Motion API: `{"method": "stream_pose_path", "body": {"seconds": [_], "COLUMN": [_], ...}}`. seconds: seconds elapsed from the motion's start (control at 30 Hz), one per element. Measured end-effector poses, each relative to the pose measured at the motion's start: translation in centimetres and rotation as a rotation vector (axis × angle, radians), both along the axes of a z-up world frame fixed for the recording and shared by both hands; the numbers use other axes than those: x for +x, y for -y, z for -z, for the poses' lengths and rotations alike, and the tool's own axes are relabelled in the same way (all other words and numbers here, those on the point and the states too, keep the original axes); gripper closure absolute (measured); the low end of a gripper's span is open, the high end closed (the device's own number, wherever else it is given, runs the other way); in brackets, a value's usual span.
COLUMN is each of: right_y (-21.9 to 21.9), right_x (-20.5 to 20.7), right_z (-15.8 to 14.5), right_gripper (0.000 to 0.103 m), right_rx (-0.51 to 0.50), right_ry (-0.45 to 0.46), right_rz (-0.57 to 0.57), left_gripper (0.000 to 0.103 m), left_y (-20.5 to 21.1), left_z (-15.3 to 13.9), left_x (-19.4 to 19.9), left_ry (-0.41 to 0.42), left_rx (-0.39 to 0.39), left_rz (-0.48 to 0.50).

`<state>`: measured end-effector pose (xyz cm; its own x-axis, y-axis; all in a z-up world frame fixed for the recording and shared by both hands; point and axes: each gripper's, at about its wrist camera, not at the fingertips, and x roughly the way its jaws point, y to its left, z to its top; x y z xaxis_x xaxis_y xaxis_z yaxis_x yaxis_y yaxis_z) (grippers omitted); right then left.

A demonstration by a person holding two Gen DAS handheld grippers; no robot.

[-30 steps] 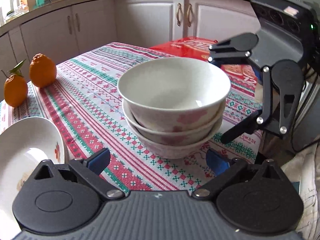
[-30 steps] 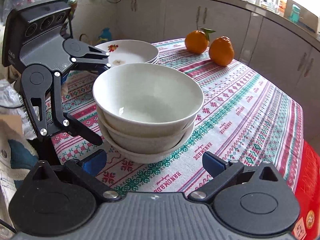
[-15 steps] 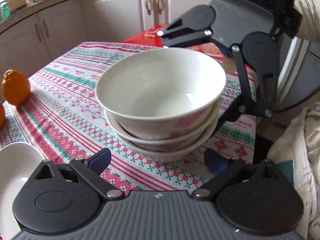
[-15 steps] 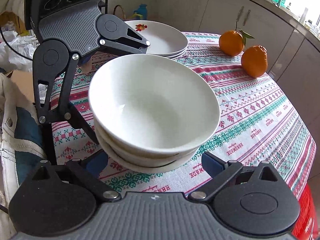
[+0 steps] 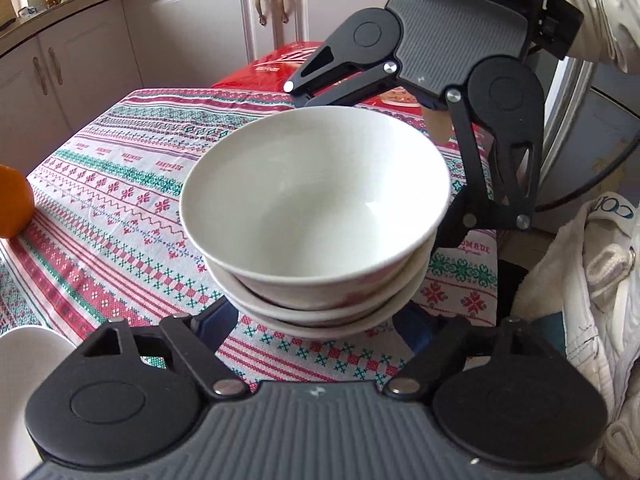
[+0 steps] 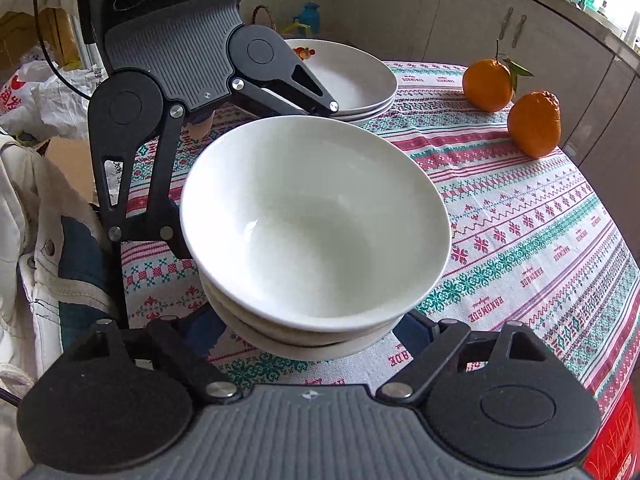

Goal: Organize plates and bowls
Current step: 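Lift the bowl stack with both tools and lower it onto the plate stack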

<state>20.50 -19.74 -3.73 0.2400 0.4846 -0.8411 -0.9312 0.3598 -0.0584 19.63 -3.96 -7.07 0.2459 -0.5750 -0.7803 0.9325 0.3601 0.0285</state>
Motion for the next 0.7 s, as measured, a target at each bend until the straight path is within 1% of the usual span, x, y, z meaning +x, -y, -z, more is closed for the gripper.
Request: {"method": "stream_pose_path", "body": {"seconds": [0.2, 0.5, 0.7], "right_y": [0.09, -0.06, -0.72], "right_x": [0.01, 0.42, -0.05], "right_z": [-0.01, 0.04, -0.78], "right_gripper": [0.012, 0.013, 0.013], "right_rx": [0.002, 0.009, -0.001], "right_ry": [-0.016, -0.033, -0.013], "right_rz": [-0.001, 0.014, -0.002], "left_gripper": [0.021, 0.021, 0.021], "left_y": [-0.11, -0.08, -0.58], "left_z": [-0.22, -0.29, -0.73], "left_x": [0.17, 0.3, -0.07], "left_ry": [-0.021, -0.02, -0.023], "left_rx": [-0.007, -0.001, -0.012], "left_rz": [0.013, 0.019, 0.01]}}
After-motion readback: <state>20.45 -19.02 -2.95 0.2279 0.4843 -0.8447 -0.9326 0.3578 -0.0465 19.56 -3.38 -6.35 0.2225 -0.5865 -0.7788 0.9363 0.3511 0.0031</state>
